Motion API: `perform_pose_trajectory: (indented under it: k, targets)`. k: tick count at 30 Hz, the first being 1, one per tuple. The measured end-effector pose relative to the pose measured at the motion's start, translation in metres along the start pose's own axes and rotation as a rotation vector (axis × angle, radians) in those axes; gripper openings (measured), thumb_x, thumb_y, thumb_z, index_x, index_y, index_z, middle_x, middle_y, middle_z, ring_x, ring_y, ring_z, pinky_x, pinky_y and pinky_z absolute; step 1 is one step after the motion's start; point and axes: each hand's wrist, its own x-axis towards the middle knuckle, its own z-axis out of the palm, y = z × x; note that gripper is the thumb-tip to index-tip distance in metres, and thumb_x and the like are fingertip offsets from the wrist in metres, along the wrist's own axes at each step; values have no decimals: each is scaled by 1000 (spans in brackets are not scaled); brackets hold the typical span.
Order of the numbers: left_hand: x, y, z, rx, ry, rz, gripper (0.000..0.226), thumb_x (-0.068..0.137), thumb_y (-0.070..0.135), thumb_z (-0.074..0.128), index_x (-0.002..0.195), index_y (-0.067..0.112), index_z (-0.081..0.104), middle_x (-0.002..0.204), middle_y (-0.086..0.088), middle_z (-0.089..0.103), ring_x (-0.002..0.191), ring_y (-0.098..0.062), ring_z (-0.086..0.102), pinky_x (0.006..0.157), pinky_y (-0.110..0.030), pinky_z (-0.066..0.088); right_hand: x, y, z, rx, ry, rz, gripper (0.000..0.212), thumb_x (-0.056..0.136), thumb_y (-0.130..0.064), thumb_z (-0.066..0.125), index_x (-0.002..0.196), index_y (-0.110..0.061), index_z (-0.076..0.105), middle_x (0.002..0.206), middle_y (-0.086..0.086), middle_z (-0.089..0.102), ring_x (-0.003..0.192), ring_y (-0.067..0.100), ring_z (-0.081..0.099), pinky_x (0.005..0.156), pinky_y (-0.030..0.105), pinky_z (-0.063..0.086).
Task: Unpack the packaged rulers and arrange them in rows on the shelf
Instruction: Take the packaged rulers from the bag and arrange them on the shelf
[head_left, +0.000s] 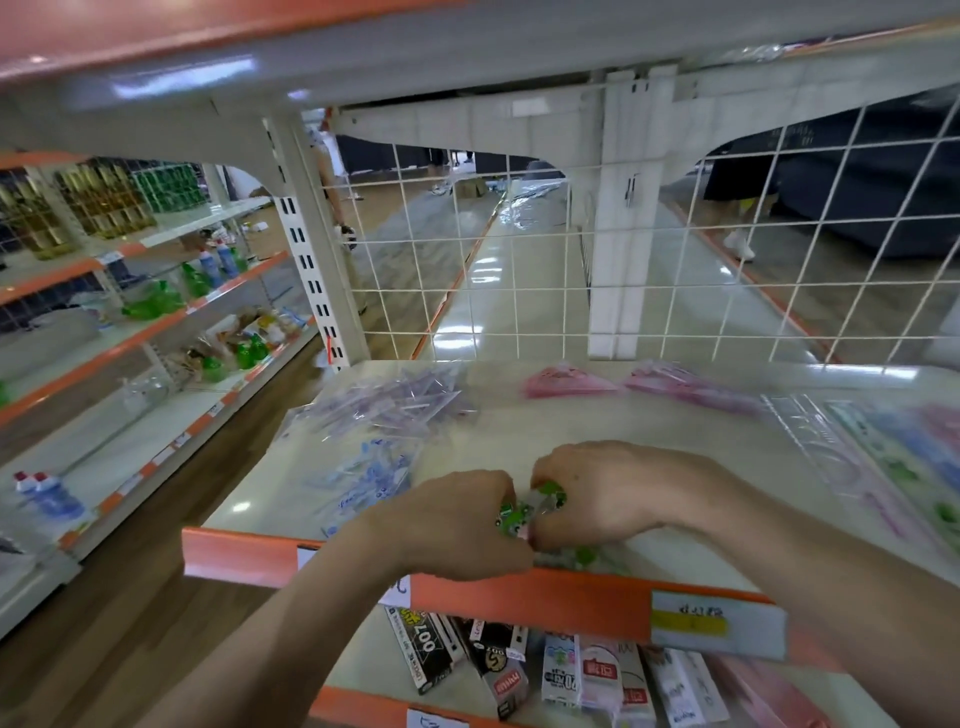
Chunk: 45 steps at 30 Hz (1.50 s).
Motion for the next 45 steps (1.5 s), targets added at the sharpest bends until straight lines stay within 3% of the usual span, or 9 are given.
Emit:
perform_pose_trajectory:
  k: [4, 9, 11, 13, 16, 21, 26, 35, 45]
  targets:
    - [4, 3, -1, -7, -27, 33, 45, 89, 48, 55, 119, 14, 55, 116, -4, 57, 105, -20, 57, 89, -37, 49, 0, 9, -3, 30, 8, 8, 40, 85, -54, 54, 71, -17, 50, 76, 1, 49, 65, 17, 46, 54, 29, 31]
    - [2, 6, -1, -48, -22, 121, 36, 94, 42, 52, 120, 17, 53, 109, 3, 51, 101, -14, 51, 82, -26, 41, -11, 18, -2, 147, -3, -56, 20, 87, -40, 58, 76, -26, 49, 80, -5, 50, 69, 11, 50, 56, 28, 40]
    - [3, 5, -3, -114, -4, 150, 27, 92, 37, 56, 104, 14, 59, 97, 1, 57, 86, -11, 55, 73, -26, 43, -14, 27, -4, 257, 21, -106, 16, 87, -30, 63, 101, -25, 57, 90, -9, 54, 82, 9, 57, 66, 26, 50]
    - [10, 4, -6, -308, -9, 156, 14, 90, 24, 60, 85, 12, 56, 72, 6, 59, 62, -2, 53, 57, -16, 40, -10, 42, -6, 496, 118, -105, 38, 84, -24, 69, 119, -27, 55, 98, -11, 58, 90, 10, 61, 80, 26, 52]
    - [30, 4, -9, -855, -74, 130, 10, 93, 11, 57, 98, 2, 56, 74, -2, 71, 65, -15, 65, 56, -23, 51, 2, 67, -10, 898, 362, -131, 32, 83, -17, 72, 110, -25, 57, 111, -2, 65, 98, 12, 63, 91, 32, 51]
    - [68, 7, -5, -1368, 105, 58, 8, 95, 7, 53, 98, 3, 59, 74, -11, 66, 61, -23, 67, 54, -31, 57, 12, 90, -4, 1474, 409, 43, 21, 90, -11, 63, 111, -7, 61, 94, 6, 70, 73, 15, 69, 58, 25, 56]
    - [80, 20, 13, -1621, 218, 39, 10, 94, 5, 53, 96, 6, 62, 79, -8, 70, 60, -19, 69, 47, -25, 53, 20, 84, 15, 1681, 545, -24, 16, 89, 4, 53, 89, -8, 63, 83, 8, 71, 70, 16, 69, 58, 27, 57]
    - [81, 10, 14, -1669, 550, 25, 9, 96, 6, 52, 92, 7, 60, 69, -4, 68, 48, -14, 63, 42, -21, 48, 20, 87, 22, 1615, 881, 32, 13, 84, 7, 63, 88, -5, 65, 65, 1, 68, 59, 7, 67, 57, 20, 55]
    - [82, -1, 13, -1898, 593, 44, 11, 97, 7, 49, 94, 3, 60, 72, -7, 72, 63, -21, 70, 58, -31, 60, 22, 88, 25, 1495, 949, 75, 20, 84, 9, 61, 102, 1, 65, 73, 7, 64, 56, 5, 62, 53, 17, 51]
